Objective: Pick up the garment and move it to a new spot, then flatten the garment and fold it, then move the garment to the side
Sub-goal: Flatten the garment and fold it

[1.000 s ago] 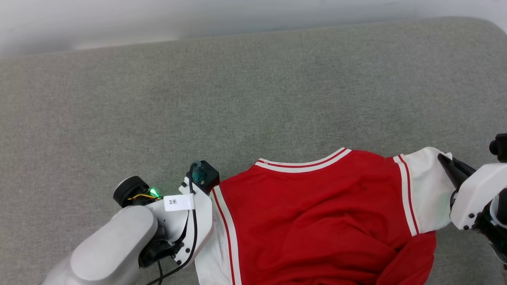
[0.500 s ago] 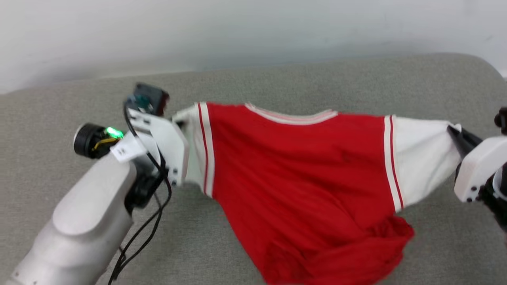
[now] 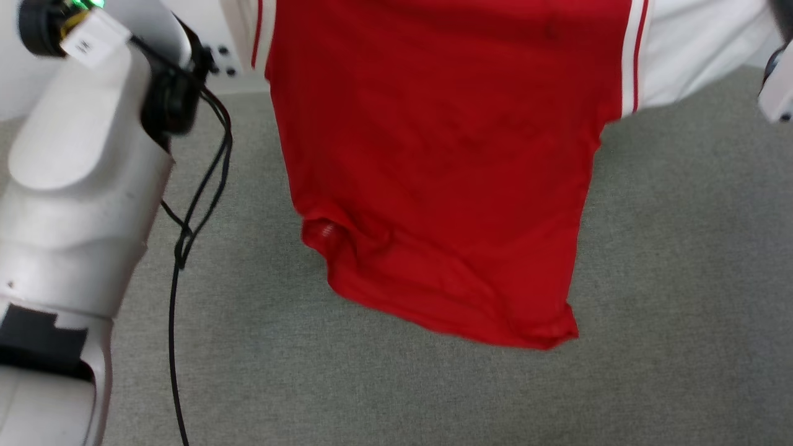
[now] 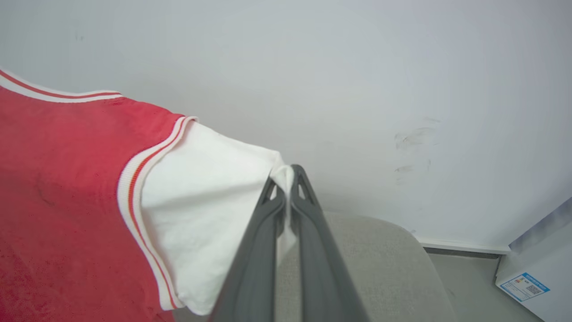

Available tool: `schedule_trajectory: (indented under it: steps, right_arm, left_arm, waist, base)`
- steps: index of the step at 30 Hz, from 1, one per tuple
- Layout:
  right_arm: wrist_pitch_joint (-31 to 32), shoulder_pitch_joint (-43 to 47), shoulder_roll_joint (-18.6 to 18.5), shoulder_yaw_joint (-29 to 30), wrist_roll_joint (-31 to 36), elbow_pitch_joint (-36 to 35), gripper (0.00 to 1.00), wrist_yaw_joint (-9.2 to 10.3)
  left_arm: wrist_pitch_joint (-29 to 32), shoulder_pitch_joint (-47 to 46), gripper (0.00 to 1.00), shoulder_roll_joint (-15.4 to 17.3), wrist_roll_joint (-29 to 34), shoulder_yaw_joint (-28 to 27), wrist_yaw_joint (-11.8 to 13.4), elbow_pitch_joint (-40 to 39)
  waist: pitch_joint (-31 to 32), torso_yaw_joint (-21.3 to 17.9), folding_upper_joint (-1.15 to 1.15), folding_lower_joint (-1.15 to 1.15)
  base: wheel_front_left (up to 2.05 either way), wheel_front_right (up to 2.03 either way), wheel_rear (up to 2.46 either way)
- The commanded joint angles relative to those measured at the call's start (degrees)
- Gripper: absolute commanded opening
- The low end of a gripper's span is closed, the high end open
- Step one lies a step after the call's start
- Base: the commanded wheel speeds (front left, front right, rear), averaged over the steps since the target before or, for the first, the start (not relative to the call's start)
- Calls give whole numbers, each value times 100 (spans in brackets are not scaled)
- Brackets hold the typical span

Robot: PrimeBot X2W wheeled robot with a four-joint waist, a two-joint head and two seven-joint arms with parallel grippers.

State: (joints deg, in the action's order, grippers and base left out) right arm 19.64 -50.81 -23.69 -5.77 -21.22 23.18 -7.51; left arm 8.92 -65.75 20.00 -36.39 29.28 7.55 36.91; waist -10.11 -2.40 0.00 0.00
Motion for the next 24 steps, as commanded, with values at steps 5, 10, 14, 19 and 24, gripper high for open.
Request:
schedule_trajectory:
  steps: [5, 10, 14, 19, 24]
  right_arm:
    - [-521, -1409, 58, 98, 240, 445, 0, 4]
    - [-1016, -2558, 148, 180, 504, 862, 0, 5]
    - [-1286, -3141, 165, 147, 581, 1103, 0, 6]
    - [-1630, -3750, 211, 29, 596, 1481, 0, 6]
    - [-1873, -3981, 253, -196, 409, 1940, 0, 6]
  left_arm:
    - [-487, -1145, 0, 124, 155, -228, -31, 466]
    - [-851, -2012, 0, 318, 283, -374, -33, 681]
    - [-1003, -2409, 0, 406, 329, -447, -6, 664]
    - [-1137, -2739, 0, 511, 291, -537, -73, 576]
    - [-1276, -2662, 0, 481, 163, -604, -189, 480]
  waist:
    - [-730, -100, 0, 0]
    - [-1207, -217, 0, 0]
    - [-1447, -241, 0, 0]
    - [-1819, -230, 0, 0]
    - [-2179, -183, 0, 0]
  base:
    - [0, 0, 0]
    - [0, 0, 0]
    - [0, 0, 0]
    - [0, 0, 0]
    - [0, 0, 0]
